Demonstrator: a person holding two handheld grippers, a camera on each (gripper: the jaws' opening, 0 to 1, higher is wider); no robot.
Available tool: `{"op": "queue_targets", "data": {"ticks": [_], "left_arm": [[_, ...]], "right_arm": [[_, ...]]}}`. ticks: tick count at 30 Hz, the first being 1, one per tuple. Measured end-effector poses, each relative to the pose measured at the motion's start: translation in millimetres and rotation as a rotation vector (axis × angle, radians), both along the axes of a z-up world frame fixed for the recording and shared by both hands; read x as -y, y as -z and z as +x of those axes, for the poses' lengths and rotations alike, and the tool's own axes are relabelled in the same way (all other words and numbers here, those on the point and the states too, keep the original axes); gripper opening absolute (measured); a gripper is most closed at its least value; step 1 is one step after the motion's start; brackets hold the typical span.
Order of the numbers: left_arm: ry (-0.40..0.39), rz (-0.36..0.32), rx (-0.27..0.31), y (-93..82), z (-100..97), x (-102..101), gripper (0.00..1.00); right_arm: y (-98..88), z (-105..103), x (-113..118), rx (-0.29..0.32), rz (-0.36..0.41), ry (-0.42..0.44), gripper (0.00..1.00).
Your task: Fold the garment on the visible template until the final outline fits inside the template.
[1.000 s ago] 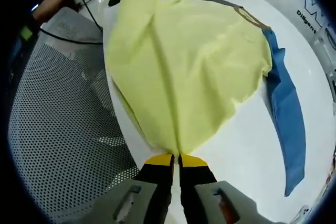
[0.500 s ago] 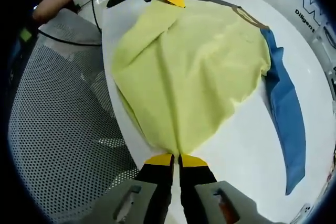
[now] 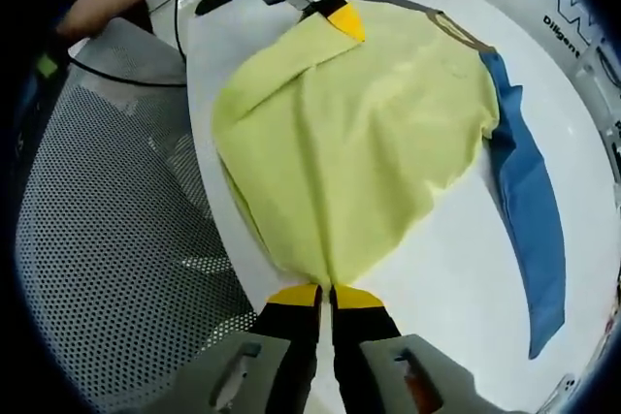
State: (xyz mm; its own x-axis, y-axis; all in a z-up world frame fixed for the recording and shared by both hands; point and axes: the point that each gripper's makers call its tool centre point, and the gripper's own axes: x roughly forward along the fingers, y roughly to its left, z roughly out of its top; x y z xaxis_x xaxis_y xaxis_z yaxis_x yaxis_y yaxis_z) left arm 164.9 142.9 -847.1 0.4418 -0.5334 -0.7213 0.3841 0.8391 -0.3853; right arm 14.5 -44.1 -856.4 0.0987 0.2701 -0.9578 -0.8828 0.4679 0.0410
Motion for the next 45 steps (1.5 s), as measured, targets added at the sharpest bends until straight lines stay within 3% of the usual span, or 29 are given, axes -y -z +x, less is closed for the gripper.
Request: {"op": "queue_targets", "data": {"ticks": [3,6,7,9,11,13,17,21,31,35,45], "left_arm": [[0.022,0.000,0.023,-2.9,-0.6,0,0.00],[0.059,0.009,0.146,-14.3,7.1,-2,0.00],[0.072,0.031,0.211,-22.3,12.1,-6,0.01],[0.079,0.038,0.252,-32.5,12.6,-10,0.02],[0.066,0.026,0.257,-41.1,10.2,-15,0.06],[0.060,0.034,0.298,-54.4,7.0,-26,0.12],[0.074,0.085,0.320,-58.7,-5.9,-36,0.14],[0.130,0.146,0.326,-51.9,-23.8,-40,0.18],[0.176,0.200,0.273,-33.4,-42.6,-42,0.20],[0.178,0.189,0.245,-29.0,-46.0,-37,0.20],[0.084,0.127,0.155,-12.4,-48.2,-30,0.17]], "right_arm": [[0.0,0,0,-0.003,0.003,0.004,0.00],[-0.1,0,0,-0.005,0.004,0.003,0.00],[-0.2,0,0,-0.006,0.004,0.004,0.00],[-0.1,0,0,-0.007,0.003,0.003,0.00],[-0.1,0,0,-0.007,0.003,0.003,0.00],[0.0,0,0,-0.007,0.003,0.005,0.00],[0.0,0,0,-0.005,0.004,0.007,0.00],[-0.1,0,0,-0.004,0.004,0.008,0.00],[-0.3,0,0,0.005,0.005,0.012,0.00],[-0.3,0,0,0.004,0.006,0.012,0.00],[-0.2,1,1,0.008,0.014,0.021,0.00]]}}
